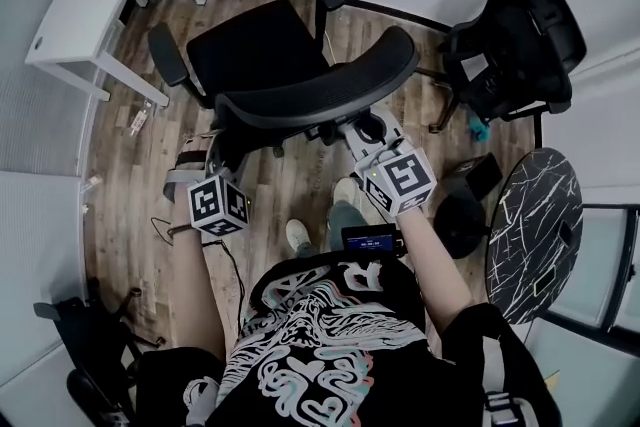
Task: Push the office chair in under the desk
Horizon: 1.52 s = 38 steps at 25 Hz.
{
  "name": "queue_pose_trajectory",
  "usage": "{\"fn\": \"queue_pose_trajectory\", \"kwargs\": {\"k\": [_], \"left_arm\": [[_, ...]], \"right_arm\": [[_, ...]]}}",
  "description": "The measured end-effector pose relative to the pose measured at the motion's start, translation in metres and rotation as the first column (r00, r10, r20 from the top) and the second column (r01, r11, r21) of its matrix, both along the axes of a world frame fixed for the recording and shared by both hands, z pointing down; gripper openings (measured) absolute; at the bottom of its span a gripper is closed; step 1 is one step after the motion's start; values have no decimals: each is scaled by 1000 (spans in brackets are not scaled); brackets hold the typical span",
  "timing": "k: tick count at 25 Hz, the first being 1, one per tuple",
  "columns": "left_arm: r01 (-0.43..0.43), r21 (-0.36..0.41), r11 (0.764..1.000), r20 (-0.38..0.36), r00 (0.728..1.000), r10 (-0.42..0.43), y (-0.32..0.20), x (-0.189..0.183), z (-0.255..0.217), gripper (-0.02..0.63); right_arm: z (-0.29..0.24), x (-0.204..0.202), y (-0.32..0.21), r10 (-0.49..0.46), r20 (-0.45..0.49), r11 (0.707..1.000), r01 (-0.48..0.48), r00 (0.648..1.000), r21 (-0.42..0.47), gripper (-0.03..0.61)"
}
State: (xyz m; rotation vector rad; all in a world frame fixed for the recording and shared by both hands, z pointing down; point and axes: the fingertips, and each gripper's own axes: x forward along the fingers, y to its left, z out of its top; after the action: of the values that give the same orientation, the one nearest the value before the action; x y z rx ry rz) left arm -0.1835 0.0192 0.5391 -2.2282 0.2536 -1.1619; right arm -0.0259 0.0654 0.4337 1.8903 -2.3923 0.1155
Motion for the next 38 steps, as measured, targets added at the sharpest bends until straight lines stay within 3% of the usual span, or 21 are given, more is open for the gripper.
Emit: {"fn": "queue_pose_trajectory", "kwargs": {"k": [22,31,38], "left_arm": [[143,-79,986,1,990,-144,-12,77,3,127],[206,-181,962,16,978,-207,-20,95,5,137],[237,-163,958,9,971,-238,-23,107,6,138]], "right_arm": [[0,81,-44,-175,6,984,174,985,19,64],[0,99,-61,-231,-9,973,231,973,27,64],[0,111,-68,-259,-18,965,260,966,38,64]]}}
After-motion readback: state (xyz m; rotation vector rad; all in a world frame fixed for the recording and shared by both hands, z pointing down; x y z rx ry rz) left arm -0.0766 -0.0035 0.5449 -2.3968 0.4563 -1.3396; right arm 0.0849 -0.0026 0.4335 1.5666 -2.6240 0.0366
